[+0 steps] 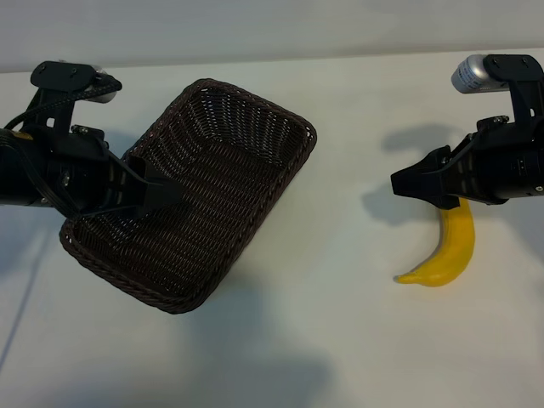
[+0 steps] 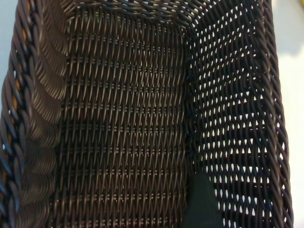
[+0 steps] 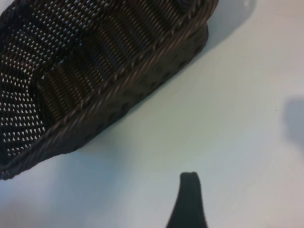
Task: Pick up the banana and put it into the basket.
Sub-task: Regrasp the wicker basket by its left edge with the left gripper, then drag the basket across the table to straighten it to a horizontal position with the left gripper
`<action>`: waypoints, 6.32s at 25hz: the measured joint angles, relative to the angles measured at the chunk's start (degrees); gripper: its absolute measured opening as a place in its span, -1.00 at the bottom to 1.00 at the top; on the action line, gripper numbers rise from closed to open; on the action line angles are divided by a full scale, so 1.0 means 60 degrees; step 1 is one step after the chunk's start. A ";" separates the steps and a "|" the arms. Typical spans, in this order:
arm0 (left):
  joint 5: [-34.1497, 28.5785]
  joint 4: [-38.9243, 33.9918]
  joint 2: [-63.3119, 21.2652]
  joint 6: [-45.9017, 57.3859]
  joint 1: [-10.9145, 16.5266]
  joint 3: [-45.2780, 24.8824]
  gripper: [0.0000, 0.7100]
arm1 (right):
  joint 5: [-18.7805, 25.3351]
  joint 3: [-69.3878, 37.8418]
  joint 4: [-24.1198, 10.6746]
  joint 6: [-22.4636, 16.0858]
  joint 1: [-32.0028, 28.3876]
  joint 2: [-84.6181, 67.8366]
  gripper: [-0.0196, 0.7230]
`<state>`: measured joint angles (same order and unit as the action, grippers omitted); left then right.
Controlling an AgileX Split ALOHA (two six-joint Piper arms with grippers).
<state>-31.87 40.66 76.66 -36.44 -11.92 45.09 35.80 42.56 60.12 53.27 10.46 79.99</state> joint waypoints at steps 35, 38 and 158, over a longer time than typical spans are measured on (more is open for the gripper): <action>-0.2603 -0.5824 -0.1753 0.8589 0.0000 0.0000 0.54 | 0.0006 0.0000 0.0000 -0.0113 0.0000 0.0000 0.66; -0.2720 -0.5814 -0.1753 0.9637 0.0000 0.0000 0.54 | -0.0081 0.0000 0.0000 -0.0173 0.0000 0.0000 0.66; -0.1873 -0.3480 0.4967 0.5658 0.0108 0.4455 -0.55 | -0.0451 0.0018 -0.0289 -0.1057 0.0000 0.0000 0.66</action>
<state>-43.11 19.78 106.46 -2.49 -11.27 71.81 33.09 42.67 58.39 46.93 10.46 79.99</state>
